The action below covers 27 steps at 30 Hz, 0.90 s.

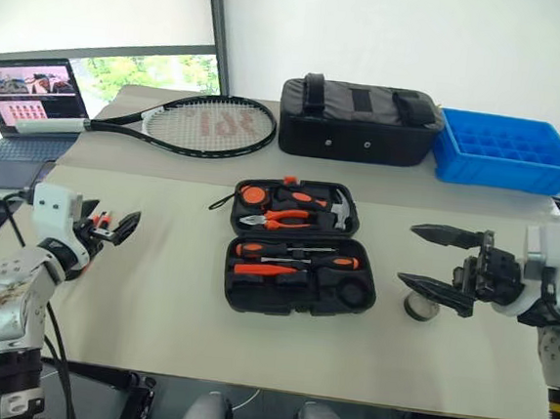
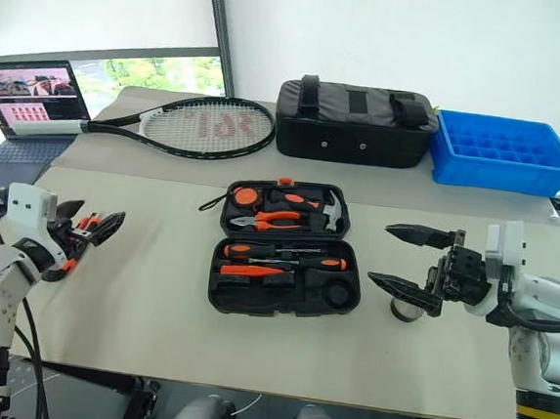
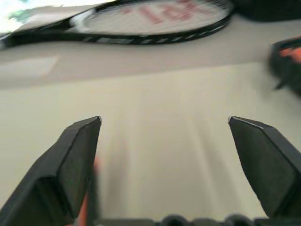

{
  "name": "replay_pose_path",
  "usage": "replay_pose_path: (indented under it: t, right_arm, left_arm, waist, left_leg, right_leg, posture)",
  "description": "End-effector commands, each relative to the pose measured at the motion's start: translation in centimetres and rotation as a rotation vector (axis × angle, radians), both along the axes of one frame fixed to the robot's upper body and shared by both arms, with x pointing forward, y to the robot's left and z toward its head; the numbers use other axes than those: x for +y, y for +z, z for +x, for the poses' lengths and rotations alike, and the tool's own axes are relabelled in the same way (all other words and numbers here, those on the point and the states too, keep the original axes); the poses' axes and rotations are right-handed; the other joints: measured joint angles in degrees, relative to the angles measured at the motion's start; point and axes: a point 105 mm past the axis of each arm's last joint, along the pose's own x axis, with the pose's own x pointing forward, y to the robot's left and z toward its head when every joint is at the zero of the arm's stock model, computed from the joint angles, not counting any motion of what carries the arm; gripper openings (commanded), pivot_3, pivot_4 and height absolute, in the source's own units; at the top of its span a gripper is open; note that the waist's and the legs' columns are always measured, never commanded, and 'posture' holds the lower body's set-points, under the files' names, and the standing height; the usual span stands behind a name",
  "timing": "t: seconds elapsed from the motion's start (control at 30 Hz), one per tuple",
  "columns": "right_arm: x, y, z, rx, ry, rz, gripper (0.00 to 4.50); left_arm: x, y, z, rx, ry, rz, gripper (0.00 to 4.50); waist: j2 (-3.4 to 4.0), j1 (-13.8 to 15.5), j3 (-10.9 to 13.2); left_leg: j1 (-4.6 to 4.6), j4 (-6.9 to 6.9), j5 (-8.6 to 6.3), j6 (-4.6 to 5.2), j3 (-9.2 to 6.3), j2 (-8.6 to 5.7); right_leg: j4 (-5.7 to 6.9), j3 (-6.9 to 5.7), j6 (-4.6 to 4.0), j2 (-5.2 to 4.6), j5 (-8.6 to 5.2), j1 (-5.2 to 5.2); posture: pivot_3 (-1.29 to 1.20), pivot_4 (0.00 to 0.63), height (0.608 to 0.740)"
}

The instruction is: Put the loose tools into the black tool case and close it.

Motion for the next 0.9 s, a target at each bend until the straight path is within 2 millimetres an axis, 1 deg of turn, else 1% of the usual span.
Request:
replay_pose_path:
  t: [0.03,0.13,0.27,0.33,0.37,0.47,0.53,0.57,0.67,0.77,0.8,0.83,0.87,0.9]
  right_arm:
    - [0.2,0.9,-0.1,-0.014,0.045,0.025,4.5]
    - [0.4,1.0,-0.1,-0.006,0.068,0.026,4.5]
    - [0.2,1.1,-0.1,-0.005,0.073,0.021,4.5]
    - [0.2,1.1,0.0,-0.007,0.073,0.019,4.5]
    - [0.1,1.1,0.0,-0.008,0.073,0.018,4.5]
    - [0.1,1.2,-0.1,-0.011,0.072,0.016,4.5]
    - [0.0,1.2,-0.1,-0.014,0.068,0.012,4.5]
    - [0.0,1.2,-0.1,-0.016,0.067,0.012,4.5]
    - [-0.1,1.3,-0.1,-0.021,0.06,0.011,4.5]
    - [-0.1,1.2,-0.2,-0.022,0.054,0.008,4.5]
    - [-0.1,1.2,-0.2,-0.022,0.053,0.007,4.5]
    - [-0.1,1.2,-0.2,-0.023,0.051,0.006,4.5]
    - [-0.1,1.2,-0.2,-0.023,0.048,0.006,4.5]
    - [-0.1,1.2,-0.2,-0.024,0.047,0.006,4.5]
  left_arm:
    - [1.8,0.9,-0.6,-0.018,0.116,0.039,4.42]
    - [3.3,-0.1,-1.3,0.013,0.21,0.032,4.42]
    - [4.8,-0.9,-1.5,0.046,0.274,0.076,4.42]
    - [5.2,-1.8,-1.5,0.081,0.275,0.052,4.42]
    - [4.9,-2.7,-1.6,0.123,0.249,0.039,4.42]
    - [4.5,-4.3,-1.6,0.193,0.202,0.011,4.42]
    - [3.9,-6.0,-1.8,0.279,0.142,-0.045,4.42]
    - [3.7,-6.4,-1.8,0.307,0.112,-0.051,4.42]
    - [3.1,-7.3,-2.0,0.368,0.05,-0.066,4.42]
    - [3.5,-7.9,-2.0,0.391,0.058,-0.078,4.42]
    - [3.7,-7.9,-1.9,0.385,0.068,-0.089,3.92]
    - [3.9,-7.8,-1.9,0.377,0.074,-0.09,3.8]
    - [4.0,-7.6,-1.8,0.369,0.078,-0.086,3.47]
    - [4.1,-7.5,-1.8,0.365,0.08,-0.082,3.05]
  waist:
    - [0.0,0.36,0.0]
    - [0.0,0.36,0.0]
    - [-0.02,0.36,0.0]
    - [-0.02,0.36,0.0]
    - [-0.02,0.35,0.0]
    - [-0.03,0.35,-0.02]
    - [-0.02,0.31,-0.03]
    - [0.01,0.33,-0.05]
    - [0.3,0.32,-0.22]
    - [0.41,0.41,-0.29]
    - [0.44,0.44,-0.31]
    - [0.51,0.47,-0.35]
    - [0.53,0.45,-0.36]
    - [0.57,0.41,-0.39]
  left_leg:
    - [0.0,-0.02,0.0,0.0,0.05,-0.02]
    - [0.0,-0.14,0.0,0.0,0.18,-0.02]
    - [0.02,-0.35,0.0,0.0,0.21,-0.02]
    - [0.06,-0.47,0.0,0.0,0.28,-0.02]
    - [0.06,-0.49,0.0,0.0,0.3,-0.02]
    - [-0.1,-0.51,0.01,-0.01,0.44,-0.02]
    - [-0.11,-0.54,0.01,-0.02,0.52,-0.02]
    - [-0.1,-0.56,0.01,-0.02,0.53,-0.02]
    - [-0.07,-0.6,0.01,-0.02,0.59,-0.03]
    - [-0.07,-0.6,0.01,-0.02,0.66,-0.06]
    - [-0.07,-0.59,0.01,-0.02,0.67,-0.06]
    - [-0.07,-0.59,0.01,-0.02,0.67,-0.06]
    - [-0.07,-0.59,0.02,-0.02,0.67,-0.07]
    - [-0.07,-0.58,0.02,-0.02,0.67,-0.08]
  right_leg:
    - [0.01,-0.02,0.04,-0.12,-0.02,0.0]
    - [-0.01,-0.06,0.05,-0.31,-0.03,-0.02]
    - [-0.04,-0.08,0.03,-0.32,-0.02,-0.13]
    - [-0.04,-0.08,0.02,-0.31,-0.02,-0.19]
    - [-0.02,-0.09,0.02,-0.31,-0.01,-0.21]
    - [0.08,-0.11,0.0,-0.33,0.0,-0.54]
    - [0.09,-0.12,-0.01,-0.35,0.01,-0.61]
    - [0.1,-0.12,-0.01,-0.35,0.01,-0.63]
    - [0.12,-0.17,-0.01,-0.37,0.01,-0.65]
    - [0.11,-0.14,-0.01,-0.41,0.0,-0.66]
    - [0.11,-0.15,0.0,-0.4,0.0,-0.66]
    - [0.11,-0.15,0.0,-0.4,0.0,-0.65]
    - [0.12,-0.15,0.0,-0.4,0.0,-0.65]
    - [0.12,-0.14,0.0,-0.39,0.0,-0.66]
  posture:
    - [0.0,0.15,0.707]
    - [0.0,0.15,0.707]
    - [0.0,0.15,0.707]
    - [0.0,0.15,0.707]
    - [0.0,0.15,0.707]
    - [0.0,0.15,0.707]
    - [0.0,0.15,0.707]
    - [0.0,0.15,0.707]
    - [0.0,0.15,0.707]
    - [0.0,0.15,0.707]
    - [0.0,0.15,0.707]
    - [0.0,0.15,0.707]
    - [0.0,0.15,0.707]
    - [0.0,0.15,0.707]
